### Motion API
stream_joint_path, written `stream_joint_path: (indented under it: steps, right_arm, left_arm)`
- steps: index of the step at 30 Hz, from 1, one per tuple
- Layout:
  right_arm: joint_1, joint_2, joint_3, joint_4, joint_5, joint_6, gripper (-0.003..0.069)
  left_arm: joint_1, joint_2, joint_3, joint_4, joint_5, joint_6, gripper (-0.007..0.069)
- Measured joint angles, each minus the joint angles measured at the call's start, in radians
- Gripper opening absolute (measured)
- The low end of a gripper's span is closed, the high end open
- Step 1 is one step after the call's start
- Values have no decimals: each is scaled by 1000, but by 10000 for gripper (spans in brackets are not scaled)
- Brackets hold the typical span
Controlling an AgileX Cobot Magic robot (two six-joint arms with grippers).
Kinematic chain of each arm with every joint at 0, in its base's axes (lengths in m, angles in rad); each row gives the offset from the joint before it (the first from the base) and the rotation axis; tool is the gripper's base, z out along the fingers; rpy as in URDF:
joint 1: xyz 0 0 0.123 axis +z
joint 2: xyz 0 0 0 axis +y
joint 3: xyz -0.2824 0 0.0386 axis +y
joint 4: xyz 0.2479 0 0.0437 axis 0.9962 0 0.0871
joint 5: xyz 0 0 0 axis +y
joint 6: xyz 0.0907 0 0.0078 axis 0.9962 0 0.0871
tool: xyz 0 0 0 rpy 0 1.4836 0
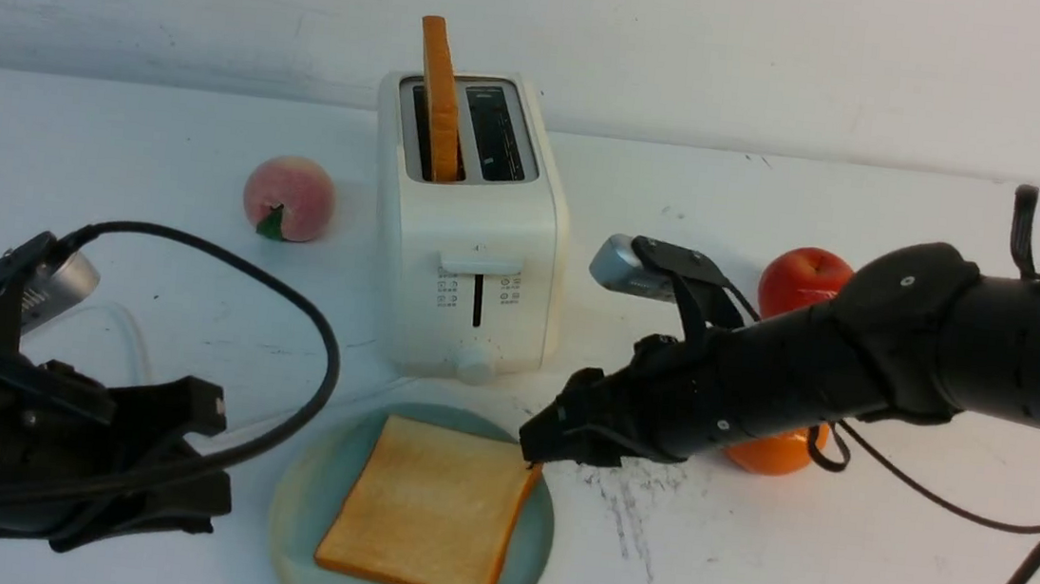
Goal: Take toasted bread from bread machine on white table place on plate.
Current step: 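Place the held slice of bread on top of the slice on the plate with the right gripper, then reach for a toast slice standing in the toaster with the left gripper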
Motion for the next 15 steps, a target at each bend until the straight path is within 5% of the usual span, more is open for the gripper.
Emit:
stream_joint_path:
  steps: [7,13,15]
  right_arm:
    - [-48,-40,-37,-188,114,92,374]
    - [-167,-168,-116,-357,348,292,173]
    - [-238,-261,-133,-420,451,364,47]
  left_arm:
    - [0,0,0,-18,-17,0,109]
    - [0,0,-29,-173,-64,19,108]
    - [0,1,-100,-230,-38,59,103]
